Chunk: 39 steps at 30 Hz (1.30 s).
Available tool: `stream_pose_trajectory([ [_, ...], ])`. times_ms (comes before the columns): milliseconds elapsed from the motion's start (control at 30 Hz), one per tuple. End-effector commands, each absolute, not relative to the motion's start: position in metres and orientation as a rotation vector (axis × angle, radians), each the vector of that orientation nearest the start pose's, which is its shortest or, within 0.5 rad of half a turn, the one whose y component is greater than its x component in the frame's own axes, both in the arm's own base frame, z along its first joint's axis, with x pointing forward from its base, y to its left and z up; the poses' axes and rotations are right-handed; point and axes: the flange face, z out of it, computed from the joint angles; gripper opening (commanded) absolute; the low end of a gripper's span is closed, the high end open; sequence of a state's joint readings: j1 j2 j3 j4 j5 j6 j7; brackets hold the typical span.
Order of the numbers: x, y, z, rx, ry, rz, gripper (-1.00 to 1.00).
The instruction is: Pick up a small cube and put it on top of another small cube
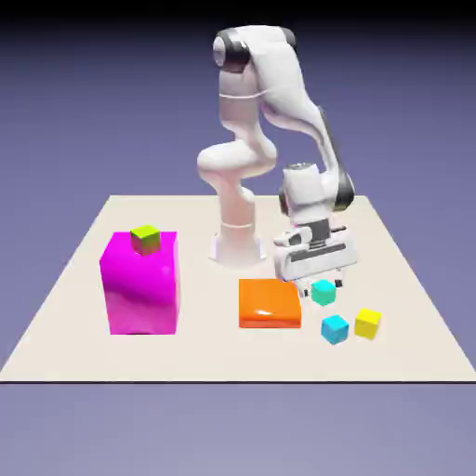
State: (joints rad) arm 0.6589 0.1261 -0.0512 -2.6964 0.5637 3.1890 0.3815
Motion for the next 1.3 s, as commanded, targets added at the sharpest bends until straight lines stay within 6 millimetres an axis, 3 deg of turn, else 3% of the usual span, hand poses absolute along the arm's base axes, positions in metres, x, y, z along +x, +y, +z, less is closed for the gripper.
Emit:
stream_pose_trajectory([
  [0,0.373,0.210,0.212,-2.868,0.462,-0.384,0.00],
  [67,0.358,0.224,0.186,-2.917,0.410,-0.347,0.00],
  [333,0.371,0.230,0.120,-2.917,0.410,-0.347,0.00],
  [367,0.371,0.230,0.119,-2.917,0.410,-0.347,0.00],
  [400,0.371,0.230,0.119,-2.917,0.410,-0.347,-1.00],
  [433,0.371,0.230,0.119,-2.917,0.410,-0.347,-1.00],
  [700,0.359,0.224,0.186,-2.918,0.410,-0.348,-1.00],
  [767,0.358,0.224,0.187,-2.917,0.410,-0.347,-1.00],
  [1033,0.329,0.211,0.231,-2.943,-0.318,-0.330,-1.00],
  [1267,0.286,0.202,0.244,-2.778,-0.927,-0.229,-1.00],
])
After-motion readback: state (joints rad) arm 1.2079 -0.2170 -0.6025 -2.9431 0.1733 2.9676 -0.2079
